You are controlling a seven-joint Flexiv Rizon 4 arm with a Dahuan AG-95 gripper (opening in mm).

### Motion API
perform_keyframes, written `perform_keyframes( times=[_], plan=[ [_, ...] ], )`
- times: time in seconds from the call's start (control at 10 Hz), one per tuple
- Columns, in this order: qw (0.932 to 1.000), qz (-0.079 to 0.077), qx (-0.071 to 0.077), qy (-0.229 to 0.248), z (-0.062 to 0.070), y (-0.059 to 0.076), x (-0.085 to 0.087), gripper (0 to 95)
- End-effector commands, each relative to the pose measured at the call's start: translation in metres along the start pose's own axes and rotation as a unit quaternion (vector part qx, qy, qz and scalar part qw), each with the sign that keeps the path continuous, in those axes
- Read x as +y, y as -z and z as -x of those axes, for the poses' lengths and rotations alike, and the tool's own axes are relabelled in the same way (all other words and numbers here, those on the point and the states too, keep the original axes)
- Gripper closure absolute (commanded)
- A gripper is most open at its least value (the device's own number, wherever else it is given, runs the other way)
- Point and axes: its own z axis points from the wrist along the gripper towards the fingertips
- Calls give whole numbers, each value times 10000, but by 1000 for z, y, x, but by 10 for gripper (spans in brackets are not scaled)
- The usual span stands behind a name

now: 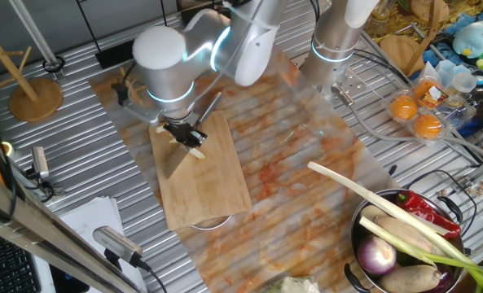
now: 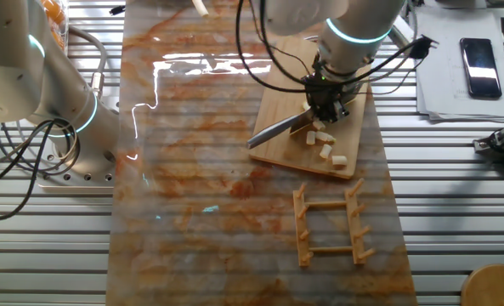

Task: Chop the scallions

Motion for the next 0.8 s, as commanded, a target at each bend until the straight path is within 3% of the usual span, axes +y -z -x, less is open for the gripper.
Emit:
perform_keyframes(
  times=[0.1, 0.3, 0.4, 0.5, 0.8],
  plan=[
    [9998, 125, -99, -123, 11, -70, 0, 950],
    [9997, 117, -79, -208, 33, -67, 0, 950],
    [9996, 59, -96, -249, 42, -76, -1, 950],
    [9997, 0, -6, -240, 46, -76, -2, 950],
    [9997, 26, 48, -246, 55, -65, 0, 950]
  ],
)
